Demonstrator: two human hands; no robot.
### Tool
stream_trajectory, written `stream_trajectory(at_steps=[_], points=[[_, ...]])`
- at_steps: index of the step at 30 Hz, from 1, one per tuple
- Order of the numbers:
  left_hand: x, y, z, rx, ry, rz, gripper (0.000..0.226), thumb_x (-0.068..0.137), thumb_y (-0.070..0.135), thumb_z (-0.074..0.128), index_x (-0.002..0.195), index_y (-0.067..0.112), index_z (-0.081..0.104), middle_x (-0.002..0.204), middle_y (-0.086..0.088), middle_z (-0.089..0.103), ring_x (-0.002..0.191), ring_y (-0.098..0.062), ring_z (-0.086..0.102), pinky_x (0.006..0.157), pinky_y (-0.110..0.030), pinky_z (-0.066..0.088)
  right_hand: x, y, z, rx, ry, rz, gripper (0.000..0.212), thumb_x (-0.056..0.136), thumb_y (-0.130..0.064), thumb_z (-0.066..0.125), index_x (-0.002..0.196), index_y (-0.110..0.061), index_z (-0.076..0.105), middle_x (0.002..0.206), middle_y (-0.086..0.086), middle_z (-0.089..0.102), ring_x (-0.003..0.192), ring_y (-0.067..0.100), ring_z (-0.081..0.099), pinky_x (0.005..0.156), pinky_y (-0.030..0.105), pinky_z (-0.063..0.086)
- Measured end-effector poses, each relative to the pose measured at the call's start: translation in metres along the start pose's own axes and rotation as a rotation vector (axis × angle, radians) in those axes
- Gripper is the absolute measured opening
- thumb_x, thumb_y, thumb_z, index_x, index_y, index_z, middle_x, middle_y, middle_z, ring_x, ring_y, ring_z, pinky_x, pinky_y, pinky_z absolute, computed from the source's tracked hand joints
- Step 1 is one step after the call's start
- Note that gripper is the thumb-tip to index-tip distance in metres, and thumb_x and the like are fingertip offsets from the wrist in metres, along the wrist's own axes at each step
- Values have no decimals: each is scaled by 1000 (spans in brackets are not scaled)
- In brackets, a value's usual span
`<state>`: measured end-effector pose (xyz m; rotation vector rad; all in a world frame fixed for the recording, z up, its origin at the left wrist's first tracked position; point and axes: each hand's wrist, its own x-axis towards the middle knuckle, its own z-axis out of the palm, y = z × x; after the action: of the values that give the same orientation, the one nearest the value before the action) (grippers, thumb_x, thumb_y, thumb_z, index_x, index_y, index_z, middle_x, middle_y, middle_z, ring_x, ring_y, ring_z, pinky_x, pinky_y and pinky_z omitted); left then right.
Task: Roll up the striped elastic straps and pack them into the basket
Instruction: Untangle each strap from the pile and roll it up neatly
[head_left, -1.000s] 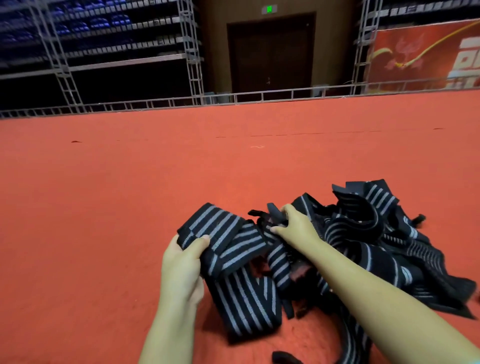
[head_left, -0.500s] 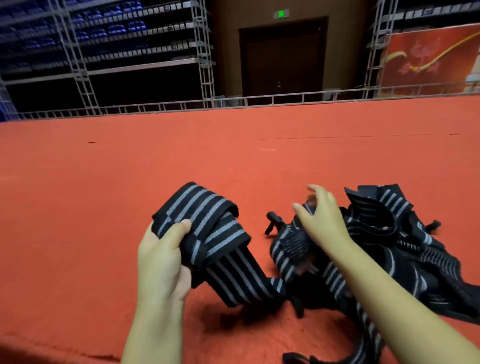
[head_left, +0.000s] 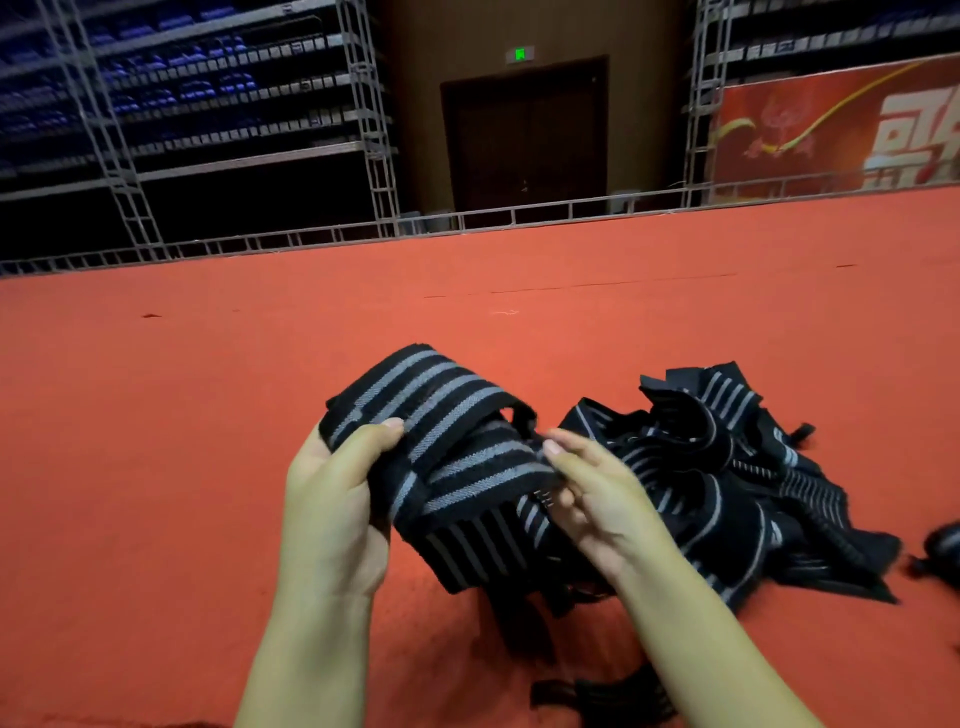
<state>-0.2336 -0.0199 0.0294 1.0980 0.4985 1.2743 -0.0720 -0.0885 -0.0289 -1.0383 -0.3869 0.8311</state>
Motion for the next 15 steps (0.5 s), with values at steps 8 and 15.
stream_trajectory(at_steps=[8,15], points=[[18,-22,-25,171,259,103,18,96,19,57,83,19,70,75,10,68,77,-10,60,75,-28,46,-1,-10,-87,-376,475,-424,35,92,-2,57,123,-17,53,88,-1,67,53,-1,56,53,16,47],[4,-31,-1,477,26,242,30,97,4,52,108,27,67,108,9,69,104,-8,64,96,-31,50,-17,-14,-82,-682,484,-567,54,84,-5,55,128,-35,46,99,2,60,54,7,46,59,27,40]])
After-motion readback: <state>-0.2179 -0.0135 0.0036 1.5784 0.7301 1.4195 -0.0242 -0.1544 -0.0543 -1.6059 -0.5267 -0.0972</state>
